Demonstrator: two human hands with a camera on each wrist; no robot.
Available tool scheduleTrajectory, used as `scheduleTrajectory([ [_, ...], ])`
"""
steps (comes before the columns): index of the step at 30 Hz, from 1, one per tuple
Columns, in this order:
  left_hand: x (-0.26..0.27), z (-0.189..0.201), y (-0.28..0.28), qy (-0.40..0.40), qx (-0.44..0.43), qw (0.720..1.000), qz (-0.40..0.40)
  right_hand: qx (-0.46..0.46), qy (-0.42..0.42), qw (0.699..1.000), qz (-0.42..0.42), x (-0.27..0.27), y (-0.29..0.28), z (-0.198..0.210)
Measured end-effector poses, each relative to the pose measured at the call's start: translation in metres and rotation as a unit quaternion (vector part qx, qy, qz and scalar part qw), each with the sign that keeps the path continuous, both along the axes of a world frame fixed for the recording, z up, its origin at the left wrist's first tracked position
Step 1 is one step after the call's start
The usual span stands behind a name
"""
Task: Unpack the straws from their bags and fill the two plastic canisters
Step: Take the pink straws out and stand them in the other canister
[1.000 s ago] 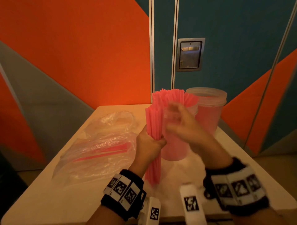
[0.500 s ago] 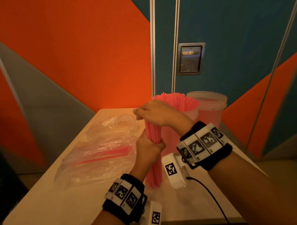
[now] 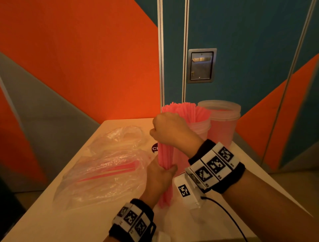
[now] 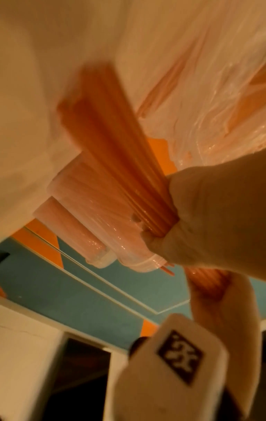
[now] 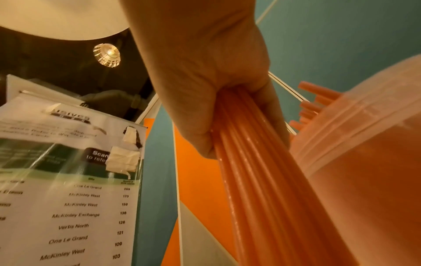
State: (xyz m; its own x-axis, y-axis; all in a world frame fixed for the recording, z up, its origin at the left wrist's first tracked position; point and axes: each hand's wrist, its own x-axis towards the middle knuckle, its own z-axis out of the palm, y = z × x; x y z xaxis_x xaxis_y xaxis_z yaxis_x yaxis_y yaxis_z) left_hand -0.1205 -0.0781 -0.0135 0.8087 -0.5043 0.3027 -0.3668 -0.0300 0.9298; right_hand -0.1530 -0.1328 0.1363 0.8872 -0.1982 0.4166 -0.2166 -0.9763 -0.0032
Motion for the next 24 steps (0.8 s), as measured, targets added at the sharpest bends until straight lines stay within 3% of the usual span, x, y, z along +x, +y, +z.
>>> scheduleTrajectory([
  [5, 0.005, 0.031, 0.007, -0.127, 0.066, 0.990, -0.014, 0.007, 0.028, 0.997, -0.073, -0.018, -0.030, 0.017],
  [9, 0.007, 0.081, 0.002, -0.220, 0.085, 0.972, 0.007, 0.018, -0.055, 0.996, -0.071, -0.033, -0.040, 0.055],
  [15, -0.004, 0.180, -0.026, -0.307, 0.029, 0.951, 0.033, -0.081, -0.213, 0.972, -0.055, -0.064, -0.043, 0.148],
  [18, -0.007, 0.223, -0.048, -0.332, -0.050, 0.941, 0.027, -0.131, -0.269, 0.952, -0.066, -0.084, -0.045, 0.183],
  [21, -0.014, 0.246, -0.070, -0.335, -0.125, 0.934, 0.009, -0.167, -0.291, 0.938, -0.087, -0.096, -0.051, 0.201],
  [24, -0.020, 0.242, -0.093, -0.300, -0.186, 0.936, -0.014, -0.194, -0.284, 0.934, -0.094, -0.097, -0.053, 0.203],
])
